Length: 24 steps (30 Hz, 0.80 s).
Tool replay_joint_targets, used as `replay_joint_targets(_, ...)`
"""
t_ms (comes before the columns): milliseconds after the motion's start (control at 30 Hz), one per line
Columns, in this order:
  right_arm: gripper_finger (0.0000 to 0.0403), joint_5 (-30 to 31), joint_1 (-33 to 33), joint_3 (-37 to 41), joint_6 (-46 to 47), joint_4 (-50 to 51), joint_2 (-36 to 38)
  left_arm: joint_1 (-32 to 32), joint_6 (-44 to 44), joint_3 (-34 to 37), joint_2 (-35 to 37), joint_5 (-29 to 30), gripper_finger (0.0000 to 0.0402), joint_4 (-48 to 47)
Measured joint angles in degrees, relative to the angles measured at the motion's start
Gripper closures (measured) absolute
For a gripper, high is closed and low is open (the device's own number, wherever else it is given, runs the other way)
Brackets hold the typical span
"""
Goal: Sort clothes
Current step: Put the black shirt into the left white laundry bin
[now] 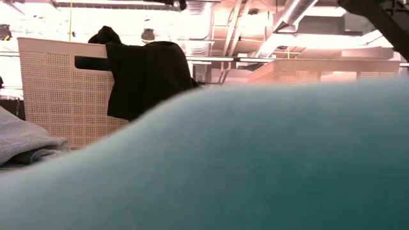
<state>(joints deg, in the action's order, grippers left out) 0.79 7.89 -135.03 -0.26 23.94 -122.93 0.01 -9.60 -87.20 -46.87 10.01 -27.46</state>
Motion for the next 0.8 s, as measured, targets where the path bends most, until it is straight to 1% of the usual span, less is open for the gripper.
replay_joint_targets(167,0.0148,3.7,-1.9,0.0,-1.3,15.7,3.7,0.0,-0.3,0.0,0.0,0.6,0.0221,0.0)
replay_joint_targets(233,0.0148,5.0,-2.7,0.0,-1.5,21.8,3.8,0.0,-0.3,0.0,0.0,0.6,0.0221,0.0)
replay_joint_targets(333,0.0148,7.3,-3.4,0.2,0.9,30.2,3.0,0.0,-0.7,0.0,0.0,0.8,0.0221,-0.1)
replay_joint_targets(467,0.0148,9.4,-4.7,0.2,4.4,36.2,2.6,0.0,-1.6,0.0,0.0,0.8,0.0221,-0.2)
replay_joint_targets(600,0.0148,11.4,-6.3,1.5,8.3,38.3,2.7,0.0,-3.3,0.0,0.0,0.8,0.0221,-0.2)
replay_joint_targets(800,0.0148,15.4,-8.3,1.4,10.5,41.1,1.5,0.0,-3.7,0.0,0.0,0.8,0.0221,-0.2)
